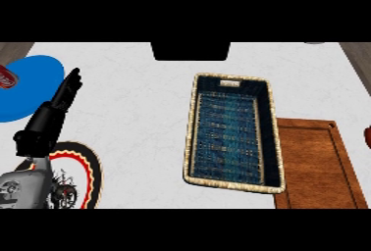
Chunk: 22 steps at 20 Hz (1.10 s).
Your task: Pick the bell pepper from the cutting board and place it in the basket
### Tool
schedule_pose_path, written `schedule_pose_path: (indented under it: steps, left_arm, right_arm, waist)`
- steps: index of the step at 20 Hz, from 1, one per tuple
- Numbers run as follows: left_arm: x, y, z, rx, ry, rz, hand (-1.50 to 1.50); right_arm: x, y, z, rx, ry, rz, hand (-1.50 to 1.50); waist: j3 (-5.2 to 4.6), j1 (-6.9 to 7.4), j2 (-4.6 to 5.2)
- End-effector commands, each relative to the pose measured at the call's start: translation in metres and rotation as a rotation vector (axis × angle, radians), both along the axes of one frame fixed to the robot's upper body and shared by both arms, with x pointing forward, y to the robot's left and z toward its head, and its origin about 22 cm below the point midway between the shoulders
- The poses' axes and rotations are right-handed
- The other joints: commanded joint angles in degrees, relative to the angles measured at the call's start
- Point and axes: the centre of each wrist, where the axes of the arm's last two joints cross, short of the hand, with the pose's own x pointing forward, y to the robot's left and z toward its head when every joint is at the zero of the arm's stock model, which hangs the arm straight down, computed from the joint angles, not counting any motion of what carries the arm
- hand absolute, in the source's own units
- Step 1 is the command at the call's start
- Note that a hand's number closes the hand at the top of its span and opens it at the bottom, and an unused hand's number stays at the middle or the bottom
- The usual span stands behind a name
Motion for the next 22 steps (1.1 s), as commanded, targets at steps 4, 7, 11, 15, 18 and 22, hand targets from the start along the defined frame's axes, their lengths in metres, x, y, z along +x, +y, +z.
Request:
schedule_pose_path:
  steps: [4, 7, 11, 15, 18, 22]
  left_arm:
    - [-0.005, -0.002, 0.009, -0.011, 0.017, 0.012, 0.0]
    - [-0.006, 0.007, -0.001, -0.007, 0.03, 0.014, 0.0]
    - [-0.009, 0.005, 0.011, -0.005, 0.008, 0.024, 0.0]
    - [-0.004, 0.001, 0.005, 0.0, 0.014, 0.026, 0.0]
    - [-0.006, 0.019, 0.002, 0.006, -0.003, 0.025, 0.0]
    - [0.0, 0.01, -0.002, 0.0, 0.014, 0.039, 0.0]
  right_arm:
    - [0.013, -0.006, 0.068, 0.251, -0.428, 0.035, 1.5]
    - [0.027, 0.011, 0.096, 0.514, -0.575, 0.125, 1.5]
    - [0.021, 0.022, 0.14, 0.664, -0.614, 0.234, 1.5]
    - [0.013, 0.053, 0.213, 0.668, -0.622, 0.321, 1.5]
    - [0.002, 0.074, 0.243, 0.696, -0.595, 0.401, 1.5]
    - [-0.011, 0.11, 0.287, 0.724, -0.537, 0.393, 1.5]
  waist:
    - [0.01, -0.85, -0.73]
    - [-0.07, -1.09, -0.89]
    - [-0.1, -1.22, -0.91]
    - [-0.16, -1.02, -0.65]
    - [-0.18, -1.0, -0.56]
    - [-0.22, -1.01, -0.56]
